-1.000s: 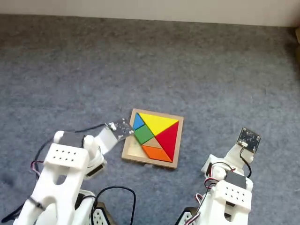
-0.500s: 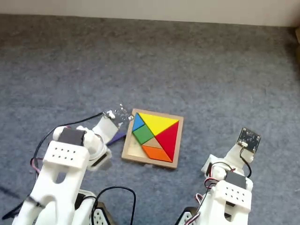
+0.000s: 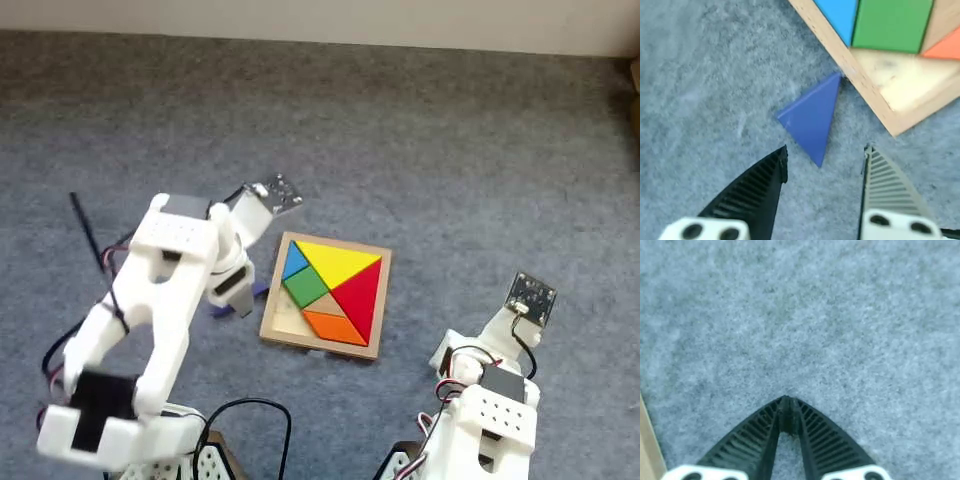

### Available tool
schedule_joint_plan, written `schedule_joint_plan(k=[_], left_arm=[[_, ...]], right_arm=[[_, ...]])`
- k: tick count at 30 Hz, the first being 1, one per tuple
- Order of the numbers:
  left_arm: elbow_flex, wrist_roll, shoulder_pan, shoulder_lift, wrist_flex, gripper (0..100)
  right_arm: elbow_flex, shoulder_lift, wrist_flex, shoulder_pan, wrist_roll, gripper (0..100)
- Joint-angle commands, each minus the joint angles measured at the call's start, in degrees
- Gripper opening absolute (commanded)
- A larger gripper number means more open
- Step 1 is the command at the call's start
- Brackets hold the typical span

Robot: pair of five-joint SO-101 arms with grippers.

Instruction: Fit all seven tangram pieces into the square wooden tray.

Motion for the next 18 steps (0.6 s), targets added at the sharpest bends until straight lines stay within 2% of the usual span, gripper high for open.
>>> schedule_joint_plan(k=[1, 14, 18], left_arm=[[-6.64, -0.53, 1.10, 5.85, -0.97, 25], [-17.36, -0.44, 0.84, 23.16, -0.97, 25], [-18.24, -0.53, 0.92, 25.10, -0.62, 18]], right_arm=[[0.13, 0.13, -0.22, 1.80, 0.70, 0.6], [0.13, 0.13, -0.22, 1.80, 0.70, 0.6], [0.13, 0.13, -0.22, 1.80, 0.70, 0.6]])
